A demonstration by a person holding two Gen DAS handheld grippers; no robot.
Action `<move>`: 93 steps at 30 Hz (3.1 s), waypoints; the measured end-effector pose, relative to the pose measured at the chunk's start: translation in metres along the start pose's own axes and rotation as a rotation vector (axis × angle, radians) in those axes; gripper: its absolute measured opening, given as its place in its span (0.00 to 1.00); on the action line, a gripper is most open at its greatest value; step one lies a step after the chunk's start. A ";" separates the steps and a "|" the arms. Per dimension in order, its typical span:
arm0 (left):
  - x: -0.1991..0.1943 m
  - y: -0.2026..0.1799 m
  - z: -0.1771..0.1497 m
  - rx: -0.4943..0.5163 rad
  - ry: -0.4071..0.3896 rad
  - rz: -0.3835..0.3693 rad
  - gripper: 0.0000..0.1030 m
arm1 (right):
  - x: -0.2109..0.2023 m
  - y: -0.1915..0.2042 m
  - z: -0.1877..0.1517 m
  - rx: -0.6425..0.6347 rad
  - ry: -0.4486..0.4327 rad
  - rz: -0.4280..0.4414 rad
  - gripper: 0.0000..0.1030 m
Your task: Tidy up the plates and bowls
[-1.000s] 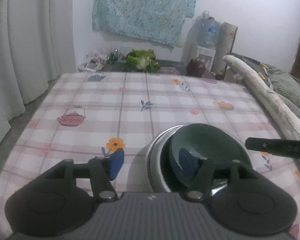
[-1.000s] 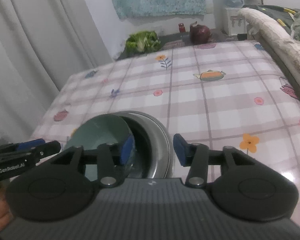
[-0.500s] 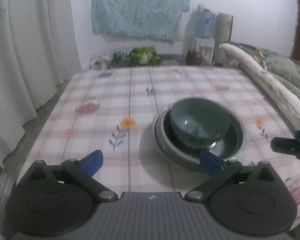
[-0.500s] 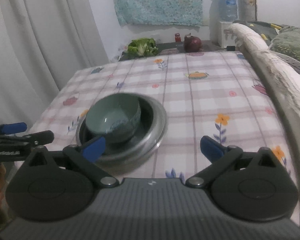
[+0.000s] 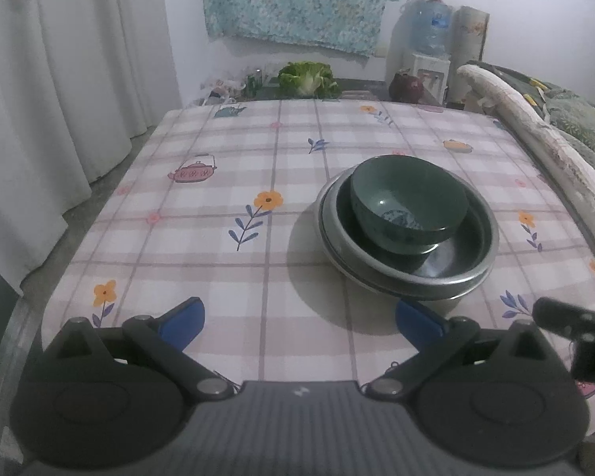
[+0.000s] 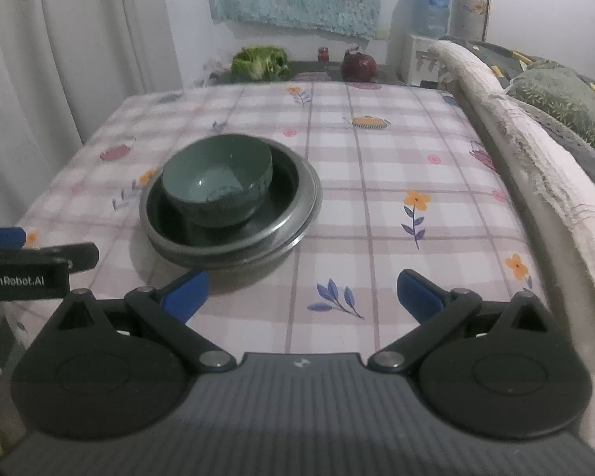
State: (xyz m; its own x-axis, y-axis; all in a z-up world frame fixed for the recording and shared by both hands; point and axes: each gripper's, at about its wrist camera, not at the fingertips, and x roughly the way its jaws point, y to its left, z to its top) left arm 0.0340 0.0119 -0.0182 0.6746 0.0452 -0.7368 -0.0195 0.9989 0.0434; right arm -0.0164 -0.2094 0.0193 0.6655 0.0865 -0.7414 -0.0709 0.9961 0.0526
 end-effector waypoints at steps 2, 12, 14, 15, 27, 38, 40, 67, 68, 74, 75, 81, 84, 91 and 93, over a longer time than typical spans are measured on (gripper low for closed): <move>0.001 -0.002 0.000 0.001 0.010 0.007 1.00 | 0.002 0.001 -0.001 0.003 0.016 -0.001 0.99; 0.006 -0.011 0.005 0.019 0.041 0.018 1.00 | 0.009 -0.003 0.000 0.023 0.044 -0.011 0.99; 0.007 -0.012 0.006 0.024 0.042 0.022 1.00 | 0.010 -0.004 0.000 0.029 0.048 -0.009 0.99; 0.007 -0.012 0.006 0.025 0.043 0.024 1.00 | 0.011 -0.005 0.001 0.032 0.050 -0.007 0.99; 0.014 -0.011 0.008 0.024 0.065 0.026 1.00 | 0.019 -0.010 0.003 0.060 0.076 -0.006 0.99; 0.015 -0.011 0.007 0.020 0.074 0.031 1.00 | 0.019 -0.011 0.001 0.067 0.080 -0.013 0.99; 0.015 -0.010 0.007 0.021 0.075 0.030 1.00 | 0.018 -0.011 0.001 0.064 0.077 -0.015 0.99; 0.020 -0.017 0.001 0.039 0.112 0.002 1.00 | 0.015 -0.005 0.000 0.032 0.076 -0.016 0.99; 0.020 -0.017 0.001 0.040 0.113 0.001 1.00 | 0.016 -0.005 0.000 0.031 0.077 -0.016 0.99; 0.021 -0.018 0.000 0.042 0.123 -0.003 1.00 | 0.016 -0.005 0.000 0.032 0.078 -0.017 0.99; 0.022 -0.018 0.000 0.042 0.125 -0.004 1.00 | 0.016 -0.005 0.000 0.032 0.078 -0.017 0.99; 0.023 -0.018 -0.001 0.041 0.134 -0.004 1.00 | 0.017 -0.003 -0.001 0.029 0.081 -0.017 0.99; 0.024 -0.018 -0.001 0.041 0.134 -0.004 1.00 | 0.018 -0.003 -0.001 0.030 0.083 -0.017 0.99; 0.024 -0.018 -0.001 0.043 0.135 -0.003 1.00 | 0.019 -0.003 -0.001 0.029 0.086 -0.014 0.99; 0.024 -0.018 -0.001 0.044 0.137 -0.003 1.00 | 0.019 -0.003 -0.001 0.029 0.087 -0.014 0.99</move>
State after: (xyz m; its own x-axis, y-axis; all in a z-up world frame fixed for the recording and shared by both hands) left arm 0.0498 -0.0046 -0.0379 0.5678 0.0465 -0.8219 0.0171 0.9975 0.0683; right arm -0.0045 -0.2107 0.0041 0.5992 0.0725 -0.7973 -0.0401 0.9974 0.0605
